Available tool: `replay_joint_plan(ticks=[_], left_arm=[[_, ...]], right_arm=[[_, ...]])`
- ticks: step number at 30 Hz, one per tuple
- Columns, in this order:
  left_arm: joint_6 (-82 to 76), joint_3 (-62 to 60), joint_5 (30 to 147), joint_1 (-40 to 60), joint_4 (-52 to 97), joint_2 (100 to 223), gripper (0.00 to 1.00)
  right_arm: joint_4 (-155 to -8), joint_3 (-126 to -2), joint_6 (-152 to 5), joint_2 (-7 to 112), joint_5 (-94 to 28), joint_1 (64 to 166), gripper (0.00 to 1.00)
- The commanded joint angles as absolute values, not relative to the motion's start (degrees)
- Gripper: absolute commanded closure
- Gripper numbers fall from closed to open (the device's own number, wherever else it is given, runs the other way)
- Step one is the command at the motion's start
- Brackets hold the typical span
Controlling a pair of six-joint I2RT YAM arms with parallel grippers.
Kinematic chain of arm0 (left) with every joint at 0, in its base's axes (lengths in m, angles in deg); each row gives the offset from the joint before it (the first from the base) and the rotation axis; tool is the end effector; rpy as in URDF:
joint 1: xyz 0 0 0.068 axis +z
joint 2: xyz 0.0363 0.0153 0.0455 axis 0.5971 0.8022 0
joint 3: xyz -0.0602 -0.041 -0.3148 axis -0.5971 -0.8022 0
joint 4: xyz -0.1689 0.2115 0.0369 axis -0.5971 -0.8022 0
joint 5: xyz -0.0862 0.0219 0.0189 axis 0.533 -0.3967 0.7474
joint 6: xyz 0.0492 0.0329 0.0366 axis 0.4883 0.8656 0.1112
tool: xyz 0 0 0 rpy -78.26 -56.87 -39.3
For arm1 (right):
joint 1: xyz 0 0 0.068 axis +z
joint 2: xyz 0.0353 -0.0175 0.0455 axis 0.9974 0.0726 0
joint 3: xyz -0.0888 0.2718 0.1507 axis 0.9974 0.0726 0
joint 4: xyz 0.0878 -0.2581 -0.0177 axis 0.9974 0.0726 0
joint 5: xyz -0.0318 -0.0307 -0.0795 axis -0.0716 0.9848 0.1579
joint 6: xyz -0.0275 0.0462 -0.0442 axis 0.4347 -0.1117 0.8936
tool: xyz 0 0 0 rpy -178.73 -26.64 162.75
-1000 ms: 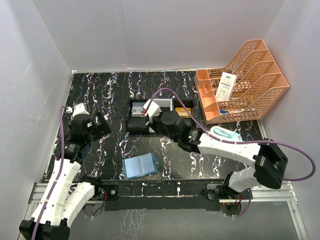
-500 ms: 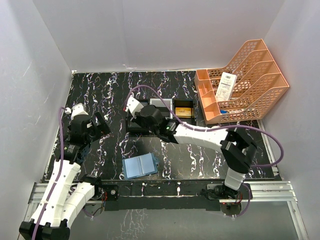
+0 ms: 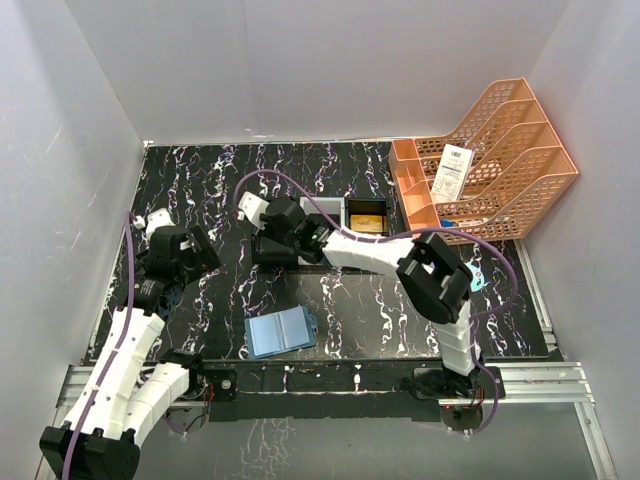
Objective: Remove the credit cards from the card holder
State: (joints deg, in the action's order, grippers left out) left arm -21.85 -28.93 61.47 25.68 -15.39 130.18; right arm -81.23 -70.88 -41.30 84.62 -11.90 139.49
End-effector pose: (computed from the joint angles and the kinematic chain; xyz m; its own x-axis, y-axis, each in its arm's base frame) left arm 0.1562 -0.0117 0.3184 -0.4600 -0.3999 -0.7928 -0.3597 0.9002 -0.2454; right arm 0.3104 0.3999 0.2564 0.0080 -0.6975 -0.7165 -0.7366 0.4805 -0.4760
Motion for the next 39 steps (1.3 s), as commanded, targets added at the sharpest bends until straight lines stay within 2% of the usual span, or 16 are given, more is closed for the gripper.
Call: replay_joint_plan(ticks=[1, 14, 29, 35, 39], left_arm=[[-22.28, -27.69, 59.79, 25.93, -16.28, 128.59, 0.01], [-22.67, -27.89, 59.13, 25.98, -16.44, 127.86, 0.01], [-22.99, -27.93, 58.77, 25.97, -16.81, 127.15, 0.01], [-22.99, -27.83, 59.00, 25.96, -16.85, 127.32, 0.01], [-22.94, -27.86, 59.01, 25.94, -16.79, 127.46, 0.01]], right_arm=[[-80.90, -79.93, -37.58, 89.14, -14.12, 136.98, 1.00], [-81.98, -81.75, -25.89, 93.96, -11.97, 135.82, 1.00], [-78.07, -87.38, -20.23, 100.47, -7.87, 135.84, 1.00], [-78.29, -86.85, -19.51, 101.06, -6.49, 135.80, 0.84], [-78.87, -86.22, -19.32, 100.50, -6.46, 135.81, 0.80]])
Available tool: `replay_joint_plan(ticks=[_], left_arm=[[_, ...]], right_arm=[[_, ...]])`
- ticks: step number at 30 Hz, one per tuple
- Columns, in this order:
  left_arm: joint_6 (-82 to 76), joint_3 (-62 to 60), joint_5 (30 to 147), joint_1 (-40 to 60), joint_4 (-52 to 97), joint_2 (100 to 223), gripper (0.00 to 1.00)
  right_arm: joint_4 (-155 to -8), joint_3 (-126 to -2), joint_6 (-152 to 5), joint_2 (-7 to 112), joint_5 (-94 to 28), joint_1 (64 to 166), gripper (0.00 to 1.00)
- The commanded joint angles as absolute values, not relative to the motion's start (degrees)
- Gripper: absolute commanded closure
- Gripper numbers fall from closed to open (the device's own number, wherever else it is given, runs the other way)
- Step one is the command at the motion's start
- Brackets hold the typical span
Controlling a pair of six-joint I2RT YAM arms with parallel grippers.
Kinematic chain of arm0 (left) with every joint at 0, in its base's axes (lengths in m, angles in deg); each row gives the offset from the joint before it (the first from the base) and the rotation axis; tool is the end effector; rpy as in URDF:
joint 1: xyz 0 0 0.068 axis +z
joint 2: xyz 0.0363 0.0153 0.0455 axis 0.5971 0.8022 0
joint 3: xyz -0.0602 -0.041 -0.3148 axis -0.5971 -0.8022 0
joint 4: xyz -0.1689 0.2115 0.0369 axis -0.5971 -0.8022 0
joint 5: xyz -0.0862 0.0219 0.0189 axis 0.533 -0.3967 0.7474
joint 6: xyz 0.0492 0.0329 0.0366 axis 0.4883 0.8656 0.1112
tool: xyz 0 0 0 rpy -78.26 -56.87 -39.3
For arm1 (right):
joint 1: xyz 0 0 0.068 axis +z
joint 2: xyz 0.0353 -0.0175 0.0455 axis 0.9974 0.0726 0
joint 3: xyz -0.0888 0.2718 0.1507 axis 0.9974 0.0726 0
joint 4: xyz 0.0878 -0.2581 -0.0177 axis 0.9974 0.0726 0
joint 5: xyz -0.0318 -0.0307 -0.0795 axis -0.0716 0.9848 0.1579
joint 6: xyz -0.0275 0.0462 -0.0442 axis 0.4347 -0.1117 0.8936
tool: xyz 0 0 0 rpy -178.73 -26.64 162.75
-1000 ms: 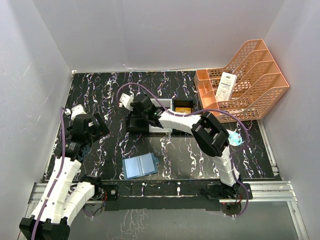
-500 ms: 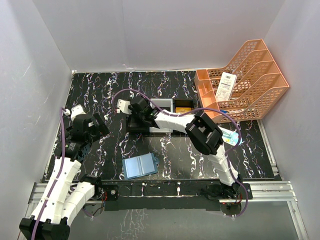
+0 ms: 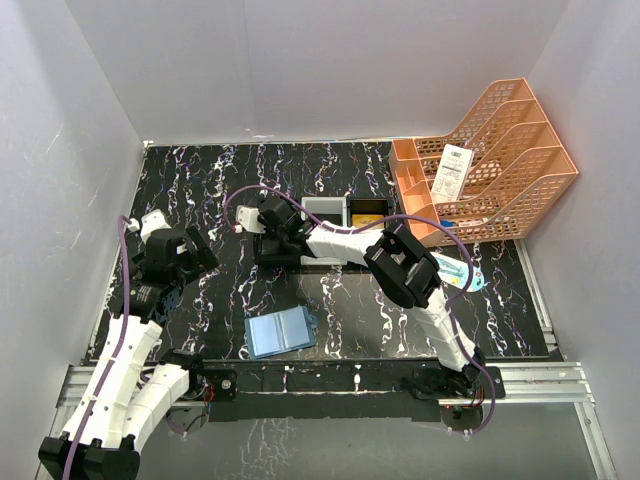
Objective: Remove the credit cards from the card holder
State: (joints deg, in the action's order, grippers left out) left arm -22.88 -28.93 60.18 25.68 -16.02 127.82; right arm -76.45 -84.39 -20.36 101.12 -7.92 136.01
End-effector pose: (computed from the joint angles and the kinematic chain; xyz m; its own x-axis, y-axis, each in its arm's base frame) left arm 0.1469 -0.0086 0.3229 -0.4201 -0.4185 -0.8052 -0.3759 0.8879 -0.2653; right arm 0.3767 0.4255 0.1826 0.1457 -0.9067 -0.3957 -0.6985 0.1890 -0.6902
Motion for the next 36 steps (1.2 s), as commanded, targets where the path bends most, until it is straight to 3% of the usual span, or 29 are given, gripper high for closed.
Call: replay_joint_plan(ticks=[1, 19, 26, 36], left_arm=[[-22.96, -27.89, 59.07, 25.96, -16.82, 127.50, 0.01], [-22.73, -27.97, 60.06, 25.93, -16.72, 128.30, 0.01], [-22.64, -27.86, 60.80, 25.94, -16.61, 128.34, 0.01], [-22.62, -27.87, 60.68, 25.95, -16.76, 128.39, 0.01]], right_arm=[[-79.12, -86.11, -19.31, 100.32, -6.46, 135.84, 0.77], [-78.54, -84.88, -22.30, 96.40, -11.64, 135.85, 0.51], [-77.97, -85.76, -23.50, 96.65, -12.57, 135.85, 0.49], [-79.79, -86.89, -29.11, 92.39, -16.06, 135.76, 0.38]])
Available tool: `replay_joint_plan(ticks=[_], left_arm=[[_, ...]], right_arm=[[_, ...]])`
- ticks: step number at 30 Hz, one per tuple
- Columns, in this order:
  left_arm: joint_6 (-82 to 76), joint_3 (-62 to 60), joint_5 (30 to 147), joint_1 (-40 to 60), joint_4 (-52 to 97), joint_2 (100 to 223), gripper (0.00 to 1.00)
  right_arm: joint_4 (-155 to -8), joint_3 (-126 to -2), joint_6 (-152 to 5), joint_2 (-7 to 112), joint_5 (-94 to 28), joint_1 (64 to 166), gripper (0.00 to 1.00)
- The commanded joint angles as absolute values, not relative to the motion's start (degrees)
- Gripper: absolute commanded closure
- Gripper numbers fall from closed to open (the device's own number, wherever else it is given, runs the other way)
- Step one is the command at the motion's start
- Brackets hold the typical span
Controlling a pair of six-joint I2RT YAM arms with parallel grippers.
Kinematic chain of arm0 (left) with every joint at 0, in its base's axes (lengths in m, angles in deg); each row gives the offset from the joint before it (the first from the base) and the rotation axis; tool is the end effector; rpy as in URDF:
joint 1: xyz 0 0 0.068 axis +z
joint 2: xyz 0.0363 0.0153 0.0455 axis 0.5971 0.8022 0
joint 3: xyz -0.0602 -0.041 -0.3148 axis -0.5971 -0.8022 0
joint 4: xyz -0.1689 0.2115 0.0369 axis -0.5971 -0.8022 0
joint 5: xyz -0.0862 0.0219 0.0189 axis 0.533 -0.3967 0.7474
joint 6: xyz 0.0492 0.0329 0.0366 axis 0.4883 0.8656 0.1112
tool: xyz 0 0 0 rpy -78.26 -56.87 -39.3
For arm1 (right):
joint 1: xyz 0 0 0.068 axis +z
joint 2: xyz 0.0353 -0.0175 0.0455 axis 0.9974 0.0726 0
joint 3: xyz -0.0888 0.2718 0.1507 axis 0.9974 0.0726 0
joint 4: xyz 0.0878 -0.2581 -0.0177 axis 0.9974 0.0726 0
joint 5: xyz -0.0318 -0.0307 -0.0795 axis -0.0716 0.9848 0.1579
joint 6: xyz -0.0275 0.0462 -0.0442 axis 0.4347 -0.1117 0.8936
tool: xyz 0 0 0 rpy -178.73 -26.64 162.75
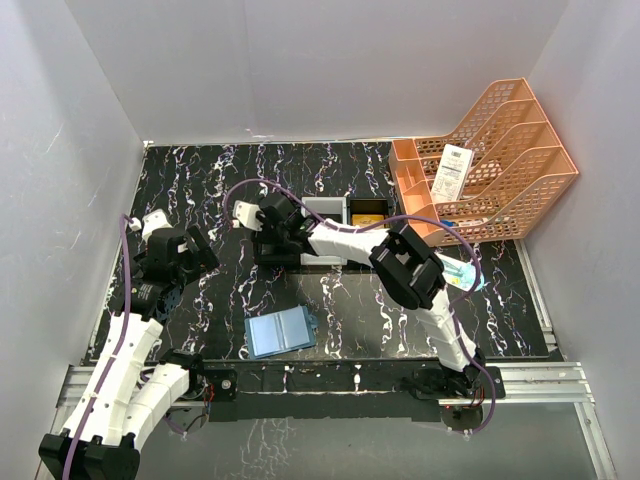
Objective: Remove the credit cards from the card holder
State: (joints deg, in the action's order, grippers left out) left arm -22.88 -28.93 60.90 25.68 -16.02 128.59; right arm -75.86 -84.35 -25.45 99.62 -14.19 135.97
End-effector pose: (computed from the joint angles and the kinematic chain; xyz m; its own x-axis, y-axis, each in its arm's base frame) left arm 0.1497 -0.0099 0.3211 -0.4361 -0.4177 -0.7971 -0.3706 0.8905 -0.2639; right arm 0.3712 0.4277 0.1947 0.1358 -0.8503 -0.5085 -0.7574 0.2418 -0.6066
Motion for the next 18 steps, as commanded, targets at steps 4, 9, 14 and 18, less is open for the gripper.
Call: replay_joint_plan(ticks=[4, 9, 14, 18], left_arm=[[-22.72, -27.78, 60.26, 25.96, -16.84, 128.56, 0.01], [-23.38, -27.66, 58.84, 25.97, -17.46, 128.74, 0.01], [-24.97, -27.26, 56.50, 25.94, -18.59, 129.04, 0.01], [-25.78, -27.17, 55.20, 25.97, -18.98, 129.33, 0.01]], right_arm=[[-81.57, -85.56, -34.44, 87.88, -15.37, 135.76, 0.36], [-81.47, -79.32, -56.58, 78.23, -11.46, 135.83, 0.31], [-66.86, -75.19, -87.19, 71.78, -8.62, 135.82, 0.29], [-61.71, -67.37, -101.46, 66.18, -14.56, 137.61, 0.32]])
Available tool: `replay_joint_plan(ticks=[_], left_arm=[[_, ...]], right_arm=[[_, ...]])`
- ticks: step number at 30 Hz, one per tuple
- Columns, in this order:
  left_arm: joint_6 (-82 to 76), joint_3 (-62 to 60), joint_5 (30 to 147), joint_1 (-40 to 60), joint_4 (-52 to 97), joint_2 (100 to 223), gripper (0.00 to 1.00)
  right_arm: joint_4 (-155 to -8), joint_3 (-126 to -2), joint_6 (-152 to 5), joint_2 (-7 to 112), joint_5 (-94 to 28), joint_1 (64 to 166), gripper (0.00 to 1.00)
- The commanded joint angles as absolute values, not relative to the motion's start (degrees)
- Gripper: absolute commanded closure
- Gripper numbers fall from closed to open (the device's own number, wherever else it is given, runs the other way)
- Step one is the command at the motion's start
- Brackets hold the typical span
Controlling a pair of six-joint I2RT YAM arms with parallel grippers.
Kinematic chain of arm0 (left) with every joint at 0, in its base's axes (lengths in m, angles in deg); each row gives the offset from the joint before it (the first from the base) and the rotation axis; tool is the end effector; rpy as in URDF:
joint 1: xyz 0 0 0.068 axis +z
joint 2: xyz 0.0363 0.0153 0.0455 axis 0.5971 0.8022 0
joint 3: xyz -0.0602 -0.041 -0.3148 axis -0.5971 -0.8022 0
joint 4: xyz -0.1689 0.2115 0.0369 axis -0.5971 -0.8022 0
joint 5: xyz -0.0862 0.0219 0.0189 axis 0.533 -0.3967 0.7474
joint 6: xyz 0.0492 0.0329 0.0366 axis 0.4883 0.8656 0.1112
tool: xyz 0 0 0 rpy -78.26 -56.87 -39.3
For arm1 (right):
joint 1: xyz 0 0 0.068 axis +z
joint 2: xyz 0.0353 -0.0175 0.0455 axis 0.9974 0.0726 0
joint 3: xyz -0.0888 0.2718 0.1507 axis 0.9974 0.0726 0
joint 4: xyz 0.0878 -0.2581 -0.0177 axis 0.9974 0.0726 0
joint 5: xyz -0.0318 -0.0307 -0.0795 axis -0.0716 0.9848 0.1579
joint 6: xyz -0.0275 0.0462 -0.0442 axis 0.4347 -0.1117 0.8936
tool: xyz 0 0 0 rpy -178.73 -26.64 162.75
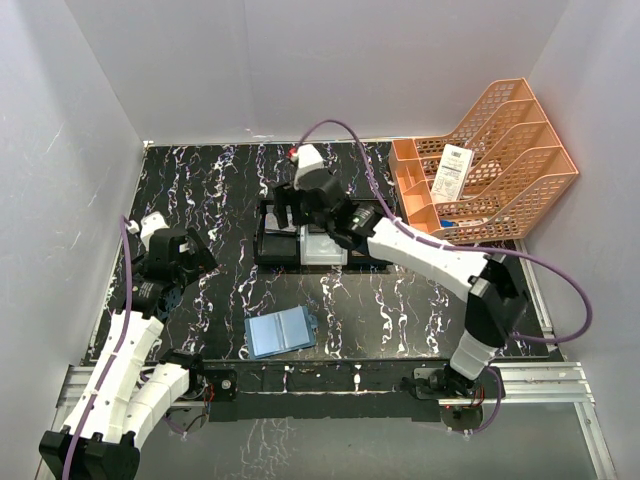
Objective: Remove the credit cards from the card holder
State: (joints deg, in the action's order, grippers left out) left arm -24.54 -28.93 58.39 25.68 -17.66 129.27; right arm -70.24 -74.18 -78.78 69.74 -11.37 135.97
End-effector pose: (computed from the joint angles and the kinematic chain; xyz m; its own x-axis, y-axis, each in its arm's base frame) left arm 0.1498 -0.0075 0.3171 -0.4372 -0.4323 -0.7886 -0.4232 0.8726 -0.2438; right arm 0.2970 0.3345 0.3755 -0.3844 -0.1472 -0.9114 -0.5383 0.8378 0.0917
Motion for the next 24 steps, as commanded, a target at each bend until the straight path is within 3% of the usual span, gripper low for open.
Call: replay_joint_plan(ticks=[1, 6, 10, 24], left_arm=[[-25.87, -27.15, 55.10, 26.02, -19.02, 129.35, 0.01], [-25.43, -27.63, 57.35, 25.96, -18.32, 129.52, 0.01], [-25.12, -27.60, 58.37, 26.60, -18.20, 130.82, 0.01], [-27.63, -26.90, 51.24, 28.36, -20.60, 127.90, 0.01]], right_arm=[[-61.47, -65.14, -103.47, 65.46, -13.67, 139.30, 0.32], [-60.86, -56.54, -113.85, 61.94, 1.27, 150.68, 0.27], [-68.90, -50.26, -116.09, 60.65, -1.32, 155.59, 0.28], [-58.11, -66.44, -116.01, 79.70, 0.85, 163.29, 0.25]])
